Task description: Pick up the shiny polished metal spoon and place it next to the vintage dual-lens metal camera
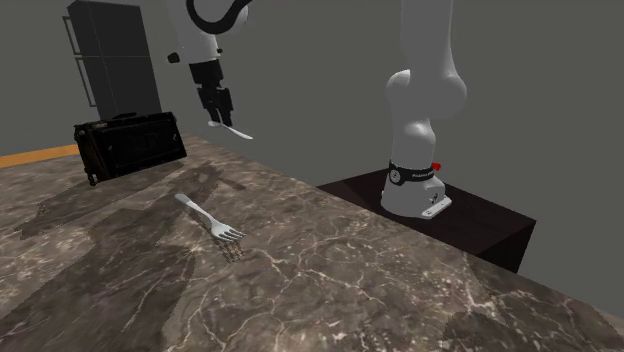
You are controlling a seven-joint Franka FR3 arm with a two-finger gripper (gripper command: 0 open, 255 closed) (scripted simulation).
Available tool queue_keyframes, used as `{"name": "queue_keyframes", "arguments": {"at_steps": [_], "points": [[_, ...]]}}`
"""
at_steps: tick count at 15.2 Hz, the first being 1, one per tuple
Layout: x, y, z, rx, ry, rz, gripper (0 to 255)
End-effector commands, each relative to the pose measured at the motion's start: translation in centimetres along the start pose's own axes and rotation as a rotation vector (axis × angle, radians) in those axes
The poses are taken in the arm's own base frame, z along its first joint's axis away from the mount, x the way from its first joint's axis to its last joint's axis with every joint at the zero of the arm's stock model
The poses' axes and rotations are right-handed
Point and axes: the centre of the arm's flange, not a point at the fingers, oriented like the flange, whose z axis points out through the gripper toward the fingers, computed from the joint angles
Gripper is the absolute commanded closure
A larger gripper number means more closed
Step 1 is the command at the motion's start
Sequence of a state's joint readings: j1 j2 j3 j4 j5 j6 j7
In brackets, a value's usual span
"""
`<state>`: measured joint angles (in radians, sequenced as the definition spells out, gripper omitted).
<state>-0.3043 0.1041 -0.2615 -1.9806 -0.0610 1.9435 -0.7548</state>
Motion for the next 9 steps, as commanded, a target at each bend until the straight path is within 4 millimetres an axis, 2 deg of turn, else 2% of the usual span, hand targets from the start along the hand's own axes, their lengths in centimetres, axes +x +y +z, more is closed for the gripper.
{"name": "queue_keyframes", "arguments": {"at_steps": [1,9], "points": [[0.2,0.0,1.0,0.000,0.000,0.000,255],[0.9,0.2,5.2,0.000,0.000,0.000,255]]}}
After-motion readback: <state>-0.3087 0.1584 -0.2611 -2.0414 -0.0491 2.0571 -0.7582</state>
